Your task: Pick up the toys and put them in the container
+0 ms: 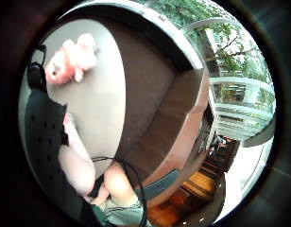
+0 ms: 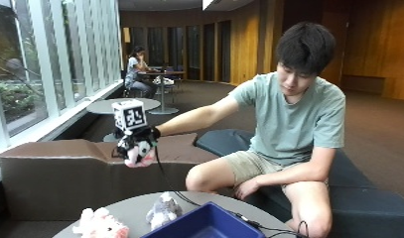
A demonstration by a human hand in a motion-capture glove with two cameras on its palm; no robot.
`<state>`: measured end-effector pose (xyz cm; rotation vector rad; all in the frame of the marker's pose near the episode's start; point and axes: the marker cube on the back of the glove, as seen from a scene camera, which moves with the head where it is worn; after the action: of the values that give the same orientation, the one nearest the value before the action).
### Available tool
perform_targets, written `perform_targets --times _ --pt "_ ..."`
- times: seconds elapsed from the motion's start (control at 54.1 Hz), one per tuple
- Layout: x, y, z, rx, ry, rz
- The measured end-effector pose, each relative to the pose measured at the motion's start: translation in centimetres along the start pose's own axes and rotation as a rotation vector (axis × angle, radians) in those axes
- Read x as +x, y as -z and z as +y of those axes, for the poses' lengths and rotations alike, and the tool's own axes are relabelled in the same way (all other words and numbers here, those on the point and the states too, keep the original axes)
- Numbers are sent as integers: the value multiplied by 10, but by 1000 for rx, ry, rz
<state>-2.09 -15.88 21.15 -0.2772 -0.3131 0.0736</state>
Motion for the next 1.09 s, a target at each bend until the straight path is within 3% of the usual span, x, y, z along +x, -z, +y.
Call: perform_targets --times 0.203,0.407,0.61,0.758,0.999,1.091 --pt "-73 118 21 101 82 -18" --pt "-175 155 37 155 220 -50" --pt "-298 146 48 155 359 -31" --pt "-343 127 47 127 380 -37" --pt "-355 83 46 -233 362 -4" --pt "-352 74 46 -269 367 7"
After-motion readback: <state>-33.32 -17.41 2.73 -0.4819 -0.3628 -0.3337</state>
